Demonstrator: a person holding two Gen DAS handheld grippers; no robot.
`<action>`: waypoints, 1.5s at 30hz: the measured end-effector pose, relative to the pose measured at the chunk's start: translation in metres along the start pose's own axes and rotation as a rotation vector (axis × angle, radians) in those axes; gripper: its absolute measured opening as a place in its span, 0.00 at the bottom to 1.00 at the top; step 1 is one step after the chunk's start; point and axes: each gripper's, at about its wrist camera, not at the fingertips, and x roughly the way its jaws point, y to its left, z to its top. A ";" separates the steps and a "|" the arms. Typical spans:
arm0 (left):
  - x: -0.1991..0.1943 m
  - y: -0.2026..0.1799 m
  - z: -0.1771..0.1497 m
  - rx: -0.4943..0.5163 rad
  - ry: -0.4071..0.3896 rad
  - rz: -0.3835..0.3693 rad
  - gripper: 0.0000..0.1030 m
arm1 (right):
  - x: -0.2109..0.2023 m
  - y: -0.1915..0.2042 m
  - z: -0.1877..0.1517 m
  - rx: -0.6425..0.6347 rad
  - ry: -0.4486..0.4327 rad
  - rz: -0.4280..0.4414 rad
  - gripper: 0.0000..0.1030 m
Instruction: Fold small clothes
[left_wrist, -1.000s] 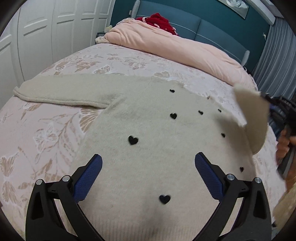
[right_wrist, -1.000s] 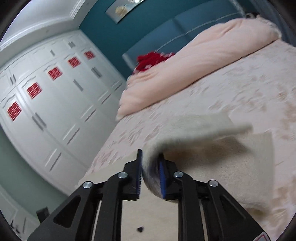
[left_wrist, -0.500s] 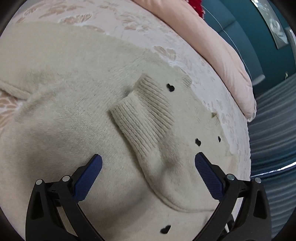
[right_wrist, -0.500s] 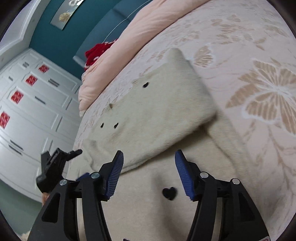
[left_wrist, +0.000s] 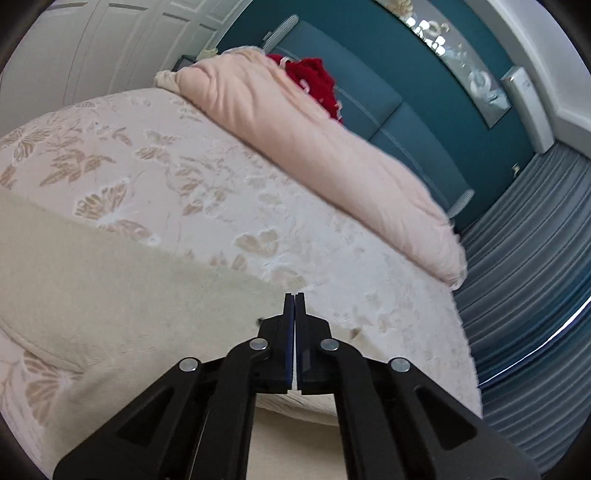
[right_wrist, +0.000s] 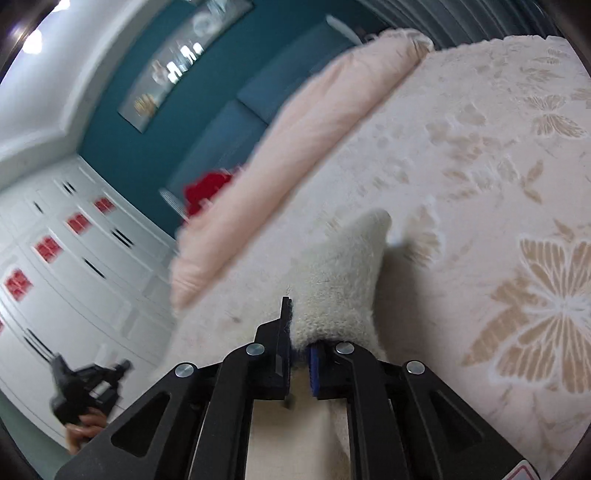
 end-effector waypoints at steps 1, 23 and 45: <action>0.017 0.015 -0.010 -0.014 0.074 0.056 0.00 | 0.020 -0.015 -0.009 0.020 0.095 -0.091 0.09; 0.000 0.062 -0.113 -0.521 0.316 0.094 0.72 | 0.004 -0.028 -0.042 -0.010 0.125 -0.073 0.43; 0.033 0.056 -0.036 -0.119 0.152 0.015 0.02 | 0.027 -0.032 -0.040 0.000 0.208 -0.089 0.05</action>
